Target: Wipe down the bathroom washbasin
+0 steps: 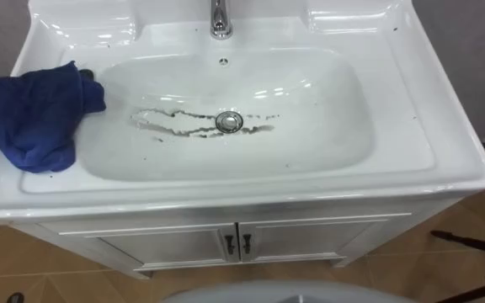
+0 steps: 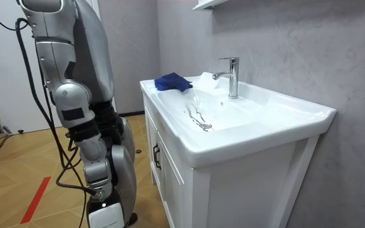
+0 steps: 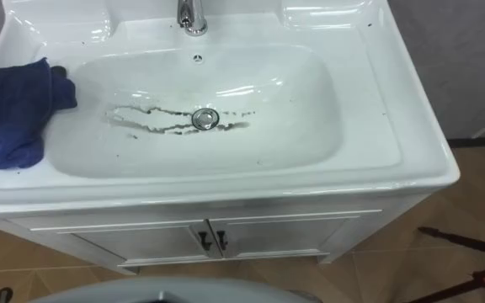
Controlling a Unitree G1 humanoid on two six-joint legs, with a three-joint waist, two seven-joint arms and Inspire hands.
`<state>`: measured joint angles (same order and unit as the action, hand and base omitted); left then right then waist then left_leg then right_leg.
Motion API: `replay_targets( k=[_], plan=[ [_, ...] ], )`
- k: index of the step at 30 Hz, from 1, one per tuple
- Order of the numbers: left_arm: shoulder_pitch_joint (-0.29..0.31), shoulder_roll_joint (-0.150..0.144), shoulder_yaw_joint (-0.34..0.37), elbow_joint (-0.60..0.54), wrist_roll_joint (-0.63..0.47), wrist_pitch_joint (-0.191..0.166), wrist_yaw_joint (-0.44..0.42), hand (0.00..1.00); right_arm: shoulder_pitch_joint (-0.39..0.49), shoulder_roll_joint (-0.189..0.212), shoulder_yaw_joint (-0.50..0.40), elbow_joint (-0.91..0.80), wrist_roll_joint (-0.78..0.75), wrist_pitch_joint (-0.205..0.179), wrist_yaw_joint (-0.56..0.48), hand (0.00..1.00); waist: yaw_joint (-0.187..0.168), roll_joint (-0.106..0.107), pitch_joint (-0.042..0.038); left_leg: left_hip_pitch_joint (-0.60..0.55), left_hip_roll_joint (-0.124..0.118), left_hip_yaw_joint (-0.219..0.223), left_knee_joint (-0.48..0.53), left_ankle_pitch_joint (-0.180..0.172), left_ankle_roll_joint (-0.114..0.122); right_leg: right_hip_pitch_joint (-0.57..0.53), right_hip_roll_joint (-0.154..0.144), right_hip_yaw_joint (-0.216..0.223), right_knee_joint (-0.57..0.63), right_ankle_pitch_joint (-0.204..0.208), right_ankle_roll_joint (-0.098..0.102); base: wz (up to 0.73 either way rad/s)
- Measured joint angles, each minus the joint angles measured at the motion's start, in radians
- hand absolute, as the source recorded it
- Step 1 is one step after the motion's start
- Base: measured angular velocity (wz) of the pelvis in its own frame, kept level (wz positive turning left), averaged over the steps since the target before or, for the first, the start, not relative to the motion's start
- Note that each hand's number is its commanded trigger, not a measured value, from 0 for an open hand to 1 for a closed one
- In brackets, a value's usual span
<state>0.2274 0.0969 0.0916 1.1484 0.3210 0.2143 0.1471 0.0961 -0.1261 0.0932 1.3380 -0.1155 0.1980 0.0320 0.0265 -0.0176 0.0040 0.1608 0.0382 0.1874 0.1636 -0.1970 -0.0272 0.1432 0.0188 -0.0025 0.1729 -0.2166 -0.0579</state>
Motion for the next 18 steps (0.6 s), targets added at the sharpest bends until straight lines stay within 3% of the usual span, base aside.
replay_targets(
  k=[18],
  plan=[
    [-0.004,-0.001,0.027,0.011,-0.097,0.018,0.057,0.00,0.001,-0.001,0.001,-0.005,0.018,0.001,-0.007,0.00,0.003,0.003,0.0002,0.000,0.001,-0.002,0.002,0.000,0.000,0.002,0.000,-0.002,-0.001,0.000,0.000,0.00]
  ],
)
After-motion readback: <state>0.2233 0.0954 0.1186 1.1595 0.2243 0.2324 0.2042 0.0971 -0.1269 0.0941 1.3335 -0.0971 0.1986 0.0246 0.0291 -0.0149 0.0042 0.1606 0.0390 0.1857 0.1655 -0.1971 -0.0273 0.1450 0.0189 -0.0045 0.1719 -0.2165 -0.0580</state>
